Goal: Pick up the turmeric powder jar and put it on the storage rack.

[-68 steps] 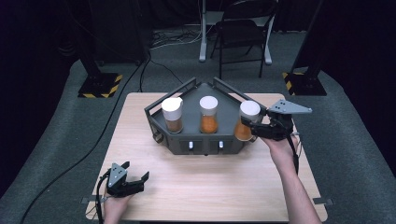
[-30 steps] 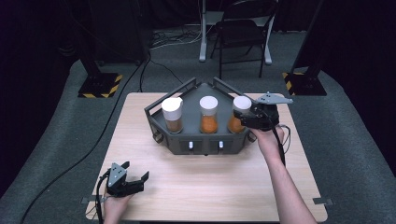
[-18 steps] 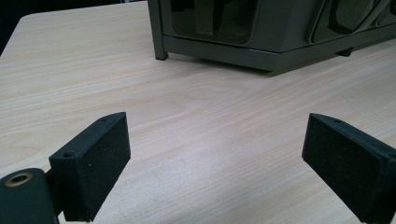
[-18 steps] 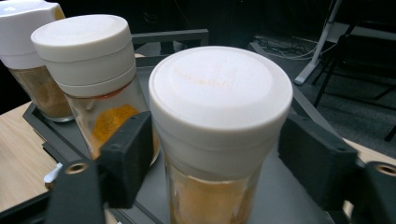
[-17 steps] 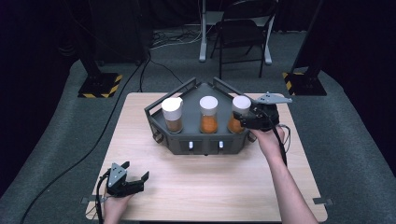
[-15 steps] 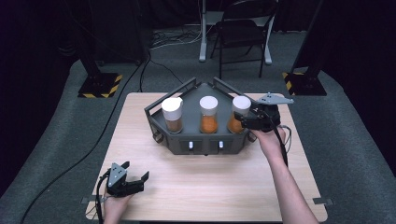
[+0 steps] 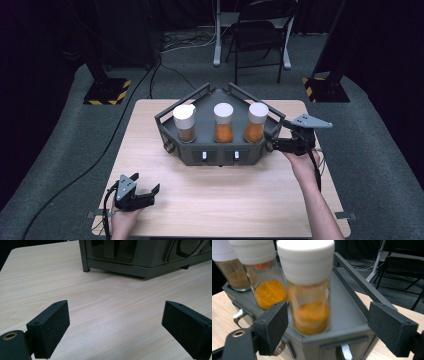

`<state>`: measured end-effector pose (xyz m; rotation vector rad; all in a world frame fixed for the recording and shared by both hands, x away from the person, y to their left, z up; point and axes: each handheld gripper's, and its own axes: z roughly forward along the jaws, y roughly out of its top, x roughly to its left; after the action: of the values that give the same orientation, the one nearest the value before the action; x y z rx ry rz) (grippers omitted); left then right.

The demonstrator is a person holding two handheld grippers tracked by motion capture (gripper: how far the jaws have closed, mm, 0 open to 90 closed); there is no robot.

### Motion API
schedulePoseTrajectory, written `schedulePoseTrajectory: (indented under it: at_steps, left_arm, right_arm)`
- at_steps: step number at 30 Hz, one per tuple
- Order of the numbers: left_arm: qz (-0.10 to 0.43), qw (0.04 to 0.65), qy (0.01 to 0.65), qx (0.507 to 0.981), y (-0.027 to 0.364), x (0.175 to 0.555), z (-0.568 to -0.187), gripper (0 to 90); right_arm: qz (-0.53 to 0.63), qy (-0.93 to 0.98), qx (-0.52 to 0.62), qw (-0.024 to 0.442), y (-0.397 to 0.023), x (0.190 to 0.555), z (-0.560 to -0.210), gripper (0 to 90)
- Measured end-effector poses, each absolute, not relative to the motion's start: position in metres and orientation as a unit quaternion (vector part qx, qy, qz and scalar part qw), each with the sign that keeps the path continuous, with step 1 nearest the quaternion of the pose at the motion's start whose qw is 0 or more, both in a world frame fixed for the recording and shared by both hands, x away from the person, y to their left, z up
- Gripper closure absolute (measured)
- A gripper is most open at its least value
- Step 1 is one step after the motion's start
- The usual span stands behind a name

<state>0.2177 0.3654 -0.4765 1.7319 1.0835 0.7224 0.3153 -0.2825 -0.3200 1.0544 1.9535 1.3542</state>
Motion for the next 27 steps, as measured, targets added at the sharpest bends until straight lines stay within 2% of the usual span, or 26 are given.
schedulePoseTrajectory:
  at_steps: [19,27]
  left_arm:
    - [0.294,0.467,0.445,0.705,0.365,0.217,-0.476,7.7]
    - [0.295,0.467,0.445,0.705,0.364,0.217,-0.476,7.7]
  right_arm:
    - [0.496,0.717,0.396,0.289,-0.314,0.262,-0.399,12.1]
    - [0.489,0.715,0.412,0.281,-0.323,0.248,-0.434,12.2]
